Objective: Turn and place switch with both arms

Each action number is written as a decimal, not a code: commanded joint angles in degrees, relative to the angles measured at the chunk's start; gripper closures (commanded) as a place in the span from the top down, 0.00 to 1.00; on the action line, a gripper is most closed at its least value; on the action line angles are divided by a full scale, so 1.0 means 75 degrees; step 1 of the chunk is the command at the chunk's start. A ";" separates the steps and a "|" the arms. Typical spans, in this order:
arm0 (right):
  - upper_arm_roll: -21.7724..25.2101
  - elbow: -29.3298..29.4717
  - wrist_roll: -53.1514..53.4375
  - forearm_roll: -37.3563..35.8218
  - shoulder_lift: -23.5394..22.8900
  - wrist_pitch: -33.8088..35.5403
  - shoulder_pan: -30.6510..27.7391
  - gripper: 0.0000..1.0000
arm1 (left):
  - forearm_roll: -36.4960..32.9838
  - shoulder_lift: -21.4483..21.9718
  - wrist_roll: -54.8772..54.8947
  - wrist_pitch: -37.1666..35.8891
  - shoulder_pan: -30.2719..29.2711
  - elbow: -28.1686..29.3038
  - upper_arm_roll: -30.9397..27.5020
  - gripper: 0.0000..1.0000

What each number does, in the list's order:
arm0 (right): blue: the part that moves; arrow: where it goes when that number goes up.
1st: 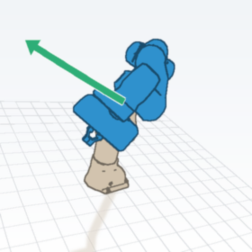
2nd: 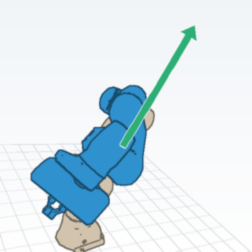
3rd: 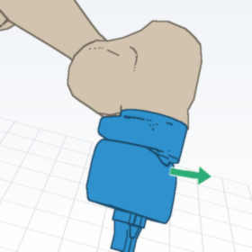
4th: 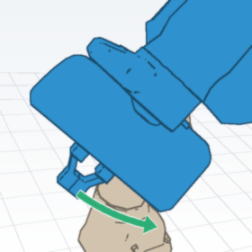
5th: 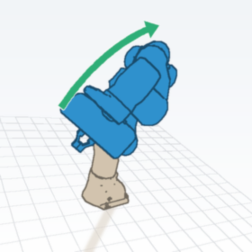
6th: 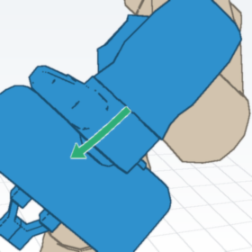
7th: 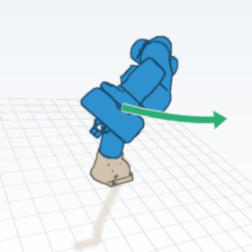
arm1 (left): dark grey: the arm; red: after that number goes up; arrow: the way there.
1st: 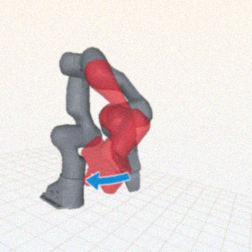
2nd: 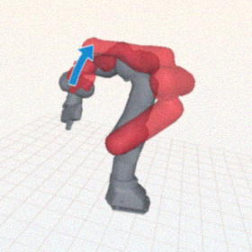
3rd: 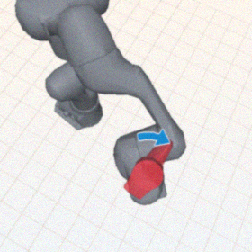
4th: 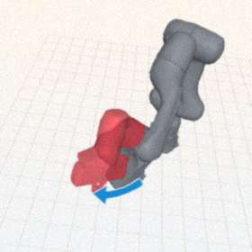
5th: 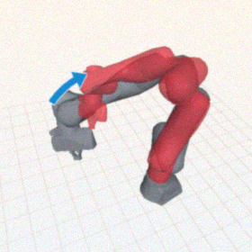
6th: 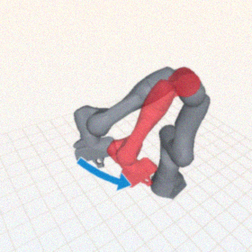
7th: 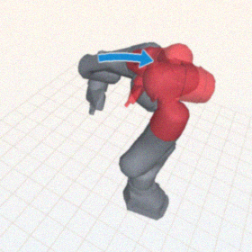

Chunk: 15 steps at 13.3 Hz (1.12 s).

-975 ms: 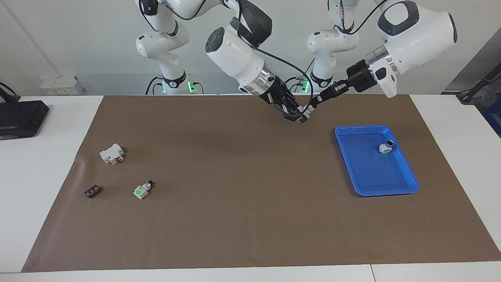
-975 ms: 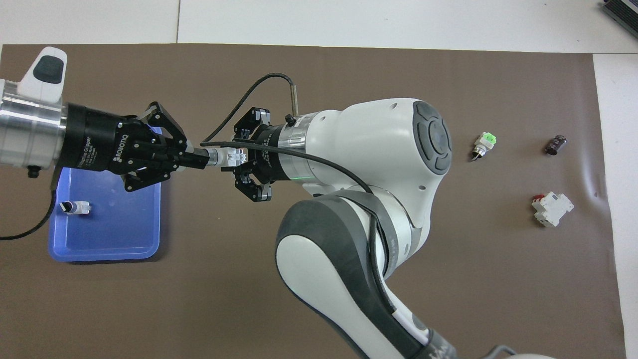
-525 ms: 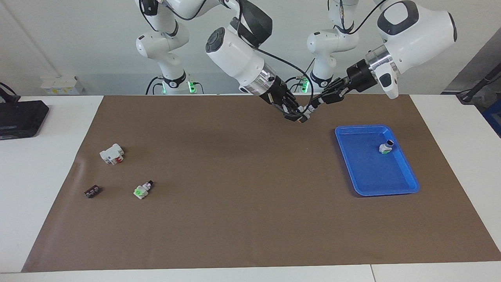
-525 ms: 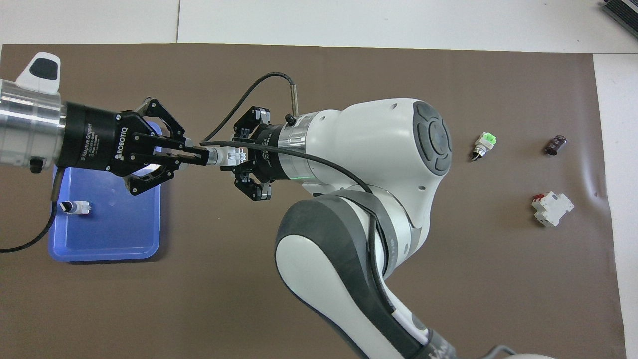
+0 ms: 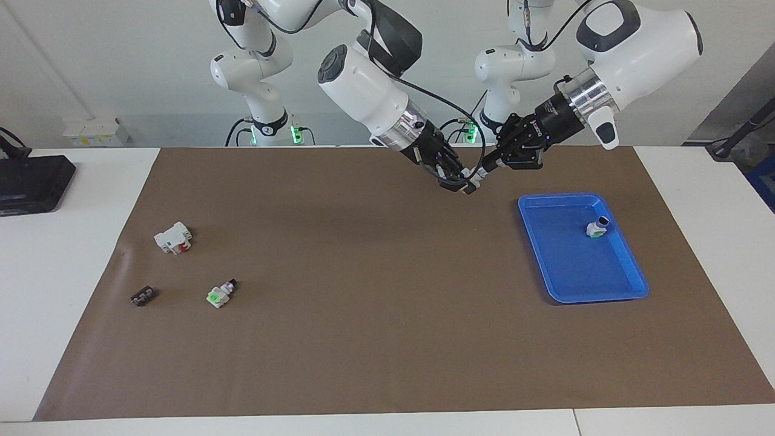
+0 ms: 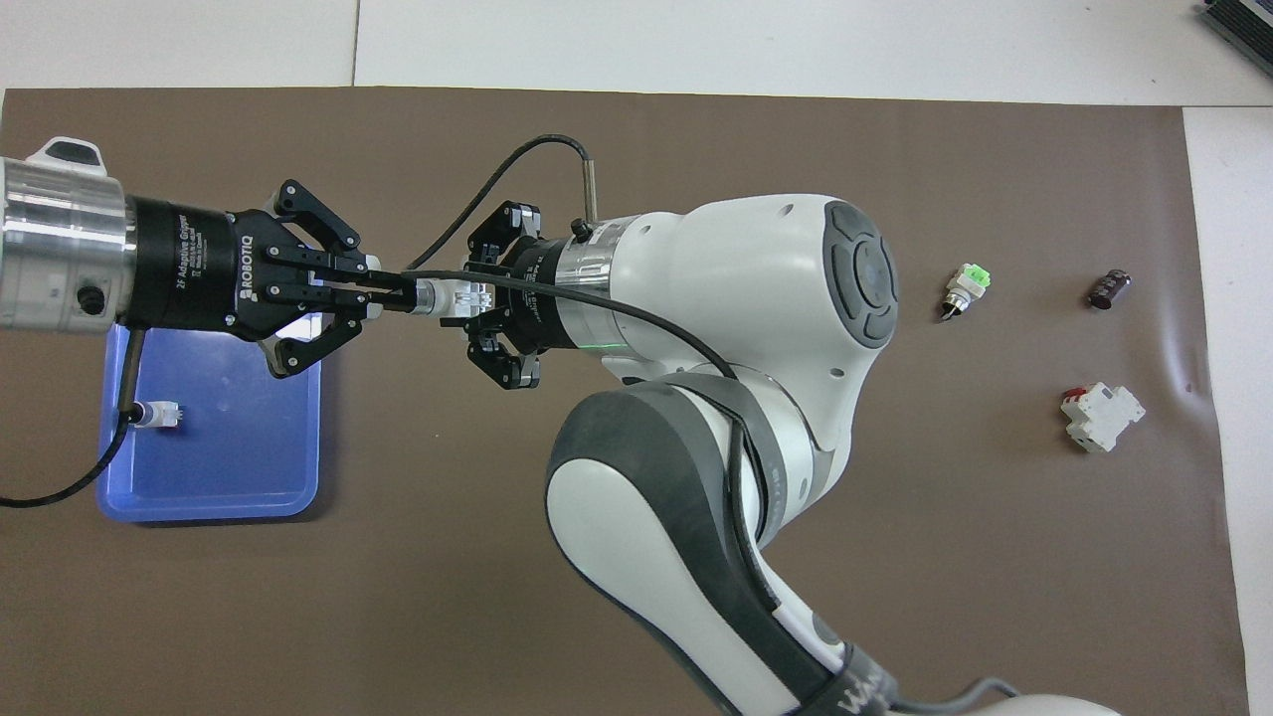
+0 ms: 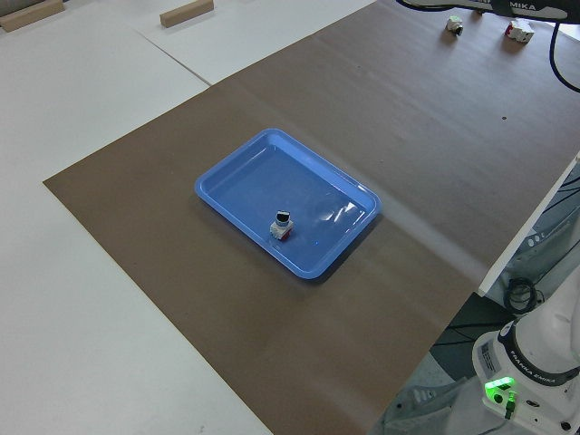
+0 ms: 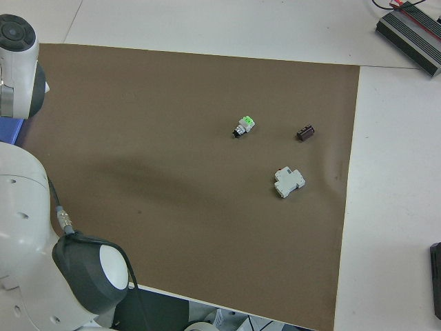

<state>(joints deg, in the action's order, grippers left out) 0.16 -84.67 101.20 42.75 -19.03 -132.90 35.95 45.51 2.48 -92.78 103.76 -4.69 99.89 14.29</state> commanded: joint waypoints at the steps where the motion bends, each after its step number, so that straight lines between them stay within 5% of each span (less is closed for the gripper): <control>1: -0.0009 0.0004 0.0147 -0.0134 0.0147 0.0247 -0.0023 0.00 | -0.0466 0.0067 -0.1147 0.0592 -0.0054 0.0193 -0.0135 0.00; 6: -0.0009 0.0004 0.0147 -0.0134 0.0147 0.0247 -0.0023 0.00 | -0.1123 0.0068 -0.3505 0.0603 0.0004 0.0158 -0.0112 0.00; 15: -0.0009 0.0004 0.0135 -0.0134 0.0147 0.0247 -0.0023 0.00 | -0.1415 0.0067 -0.4936 0.0803 -0.0008 0.0228 -0.0112 0.00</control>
<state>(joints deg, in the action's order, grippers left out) 0.07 -84.21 101.21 42.75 -20.03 -133.08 36.41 39.63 3.08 -128.48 105.43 -3.88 100.01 14.65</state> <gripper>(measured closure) 0.670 0.890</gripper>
